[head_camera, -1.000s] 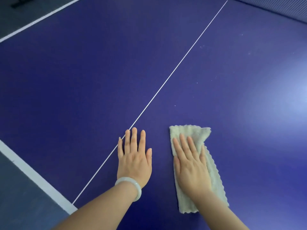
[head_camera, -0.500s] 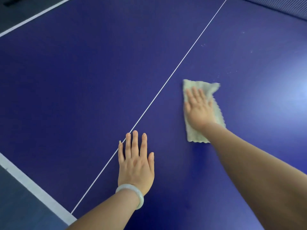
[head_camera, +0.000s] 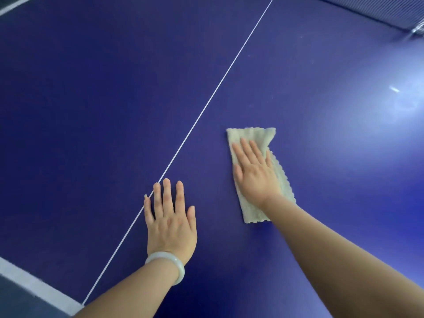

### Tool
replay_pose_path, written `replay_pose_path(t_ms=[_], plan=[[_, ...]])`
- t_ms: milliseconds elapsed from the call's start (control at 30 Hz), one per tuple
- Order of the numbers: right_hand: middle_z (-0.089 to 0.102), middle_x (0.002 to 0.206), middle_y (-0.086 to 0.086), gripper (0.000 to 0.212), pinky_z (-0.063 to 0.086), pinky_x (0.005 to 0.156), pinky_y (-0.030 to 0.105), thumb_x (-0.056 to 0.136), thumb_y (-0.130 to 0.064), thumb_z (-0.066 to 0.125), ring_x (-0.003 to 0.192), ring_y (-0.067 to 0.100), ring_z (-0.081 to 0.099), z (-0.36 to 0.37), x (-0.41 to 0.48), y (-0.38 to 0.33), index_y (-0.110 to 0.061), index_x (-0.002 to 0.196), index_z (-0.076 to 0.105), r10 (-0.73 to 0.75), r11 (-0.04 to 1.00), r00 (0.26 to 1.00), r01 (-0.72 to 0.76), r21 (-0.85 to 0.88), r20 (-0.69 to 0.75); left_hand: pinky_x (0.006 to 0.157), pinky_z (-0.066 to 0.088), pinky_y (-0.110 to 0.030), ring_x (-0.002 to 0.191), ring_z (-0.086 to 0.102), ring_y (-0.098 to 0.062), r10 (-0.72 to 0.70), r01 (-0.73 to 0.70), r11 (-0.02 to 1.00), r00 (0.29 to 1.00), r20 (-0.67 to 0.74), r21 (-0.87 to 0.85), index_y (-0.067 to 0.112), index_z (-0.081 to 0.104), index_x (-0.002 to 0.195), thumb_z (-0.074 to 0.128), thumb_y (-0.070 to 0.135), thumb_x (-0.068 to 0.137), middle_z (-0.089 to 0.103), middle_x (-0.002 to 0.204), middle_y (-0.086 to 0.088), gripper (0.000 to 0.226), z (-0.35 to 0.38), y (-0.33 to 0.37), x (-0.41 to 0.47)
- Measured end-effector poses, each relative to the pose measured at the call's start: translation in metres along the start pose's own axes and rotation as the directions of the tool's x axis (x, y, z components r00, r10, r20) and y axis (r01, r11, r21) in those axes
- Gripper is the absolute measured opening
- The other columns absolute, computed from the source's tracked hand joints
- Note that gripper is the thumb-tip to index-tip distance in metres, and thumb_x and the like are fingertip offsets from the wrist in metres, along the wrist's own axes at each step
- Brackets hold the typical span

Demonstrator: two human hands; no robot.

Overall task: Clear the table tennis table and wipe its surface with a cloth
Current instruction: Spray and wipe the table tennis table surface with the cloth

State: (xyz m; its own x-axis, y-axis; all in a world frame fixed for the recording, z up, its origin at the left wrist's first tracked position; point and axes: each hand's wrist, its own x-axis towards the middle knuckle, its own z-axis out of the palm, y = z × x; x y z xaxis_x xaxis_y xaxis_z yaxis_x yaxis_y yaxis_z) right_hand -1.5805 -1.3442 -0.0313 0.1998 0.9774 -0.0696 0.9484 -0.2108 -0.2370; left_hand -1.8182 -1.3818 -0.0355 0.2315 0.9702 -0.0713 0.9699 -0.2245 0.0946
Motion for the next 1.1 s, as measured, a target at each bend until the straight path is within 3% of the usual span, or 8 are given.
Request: replay_pose_path(t_ms=[100, 167, 267, 433, 533, 667, 967, 1100], plan=[[0.001, 0.166, -0.005, 0.057, 0.0, 0.122, 0.051, 0.103, -0.04, 0.018, 0.152, 0.016, -0.003, -0.019, -0.014, 0.067, -0.03, 0.158, 0.005, 0.589, 0.807, 0.806, -0.584, 0.086, -0.052, 0.119, 0.017, -0.056, 0.149, 0.019, -0.036, 0.004, -0.004, 1.0, 1.0, -0.006, -0.003, 0.011, 0.029, 0.154, 0.024, 0.041, 0.099, 0.026, 0.159, -0.018, 0.063, 0.0, 0.002, -0.001], [0.003, 0.166, 0.002, 0.058, 0.003, 0.12, 0.056, 0.103, -0.037, 0.016, 0.152, 0.023, 0.0, -0.013, -0.027, 0.063, -0.024, 0.158, 0.005, 0.745, 0.667, 0.661, -0.738, 0.103, -0.091, 0.119, 0.017, -0.056, 0.149, 0.019, -0.036, 0.007, -0.007, 1.0, 1.0, 0.0, 0.006, 0.011, 0.028, 0.154, 0.025, 0.041, 0.099, 0.025, 0.159, -0.018, 0.063, 0.0, 0.001, -0.001], [0.007, 0.165, 0.004, 0.056, 0.005, 0.121, 0.056, 0.104, -0.035, 0.015, 0.152, 0.024, 0.003, 0.009, -0.047, -0.004, -0.022, 0.158, 0.01, 0.623, 0.781, 0.766, -0.618, 0.087, -0.159, 0.119, 0.016, -0.056, 0.149, 0.018, -0.036, 0.006, -0.006, 1.0, 1.0, 0.006, 0.025, 0.012, 0.026, 0.155, 0.022, 0.041, 0.099, 0.025, 0.159, -0.018, 0.063, -0.001, 0.001, -0.001], [-0.005, 0.165, -0.011, 0.057, -0.005, 0.123, 0.043, 0.103, -0.042, 0.018, 0.151, 0.01, -0.013, 0.014, -0.103, -0.039, -0.032, 0.158, 0.004, 0.045, 0.999, 0.999, -0.045, -0.006, 0.027, 0.12, 0.015, -0.056, 0.15, 0.015, -0.035, 0.002, -0.002, 1.0, 1.0, 0.011, 0.024, 0.013, 0.024, 0.155, 0.021, 0.039, 0.102, 0.022, 0.161, -0.016, 0.06, -0.002, 0.001, -0.001], [-0.003, 0.164, -0.014, 0.057, -0.002, 0.123, 0.043, 0.102, -0.041, 0.018, 0.151, 0.007, -0.01, 0.006, -0.138, 0.024, -0.036, 0.157, 0.003, 0.367, 0.93, 0.929, -0.366, 0.025, -0.051, 0.12, 0.013, -0.056, 0.149, 0.016, -0.036, 0.008, -0.008, 1.0, 1.0, 0.005, 0.006, 0.012, 0.024, 0.155, 0.024, 0.041, 0.099, 0.023, 0.16, -0.017, 0.063, -0.002, 0.001, -0.002], [-0.001, 0.166, -0.003, 0.056, -0.001, 0.121, 0.053, 0.104, -0.036, 0.016, 0.152, 0.016, -0.005, -0.004, -0.192, 0.055, -0.029, 0.157, -0.001, 0.864, 0.504, 0.499, -0.85, 0.153, -0.071, 0.12, 0.011, -0.056, 0.15, 0.014, -0.036, 0.011, -0.011, 1.0, 1.0, 0.007, -0.013, 0.012, 0.021, 0.155, 0.02, 0.042, 0.099, 0.021, 0.161, -0.017, 0.064, -0.001, 0.0, -0.002], [-0.025, 0.159, -0.011, 0.06, -0.009, 0.121, 0.048, 0.1, -0.039, 0.011, 0.149, 0.011, -0.021, 0.01, -0.234, 0.008, -0.033, 0.149, -0.023, 0.776, 0.629, 0.631, -0.774, 0.073, 0.011, 0.123, 0.006, -0.051, 0.151, 0.007, -0.034, 0.045, -0.035, 0.988, 0.997, 0.062, -0.149, 0.01, 0.026, 0.154, 0.041, 0.034, 0.101, 0.014, 0.163, -0.016, 0.061, -0.007, 0.002, -0.004], [-0.024, 0.16, -0.009, 0.058, -0.011, 0.121, 0.047, 0.098, -0.039, 0.006, 0.149, 0.013, -0.021, 0.009, -0.233, 0.012, -0.032, 0.149, -0.022, 0.725, 0.687, 0.689, -0.722, 0.076, -0.003, 0.122, 0.015, -0.045, 0.15, 0.017, -0.032, 0.359, -0.342, 0.911, 0.933, 0.036, -0.229, 0.009, 0.032, 0.152, 0.047, 0.027, 0.099, 0.022, 0.161, -0.016, 0.057, -0.01, 0.057, -0.06]])
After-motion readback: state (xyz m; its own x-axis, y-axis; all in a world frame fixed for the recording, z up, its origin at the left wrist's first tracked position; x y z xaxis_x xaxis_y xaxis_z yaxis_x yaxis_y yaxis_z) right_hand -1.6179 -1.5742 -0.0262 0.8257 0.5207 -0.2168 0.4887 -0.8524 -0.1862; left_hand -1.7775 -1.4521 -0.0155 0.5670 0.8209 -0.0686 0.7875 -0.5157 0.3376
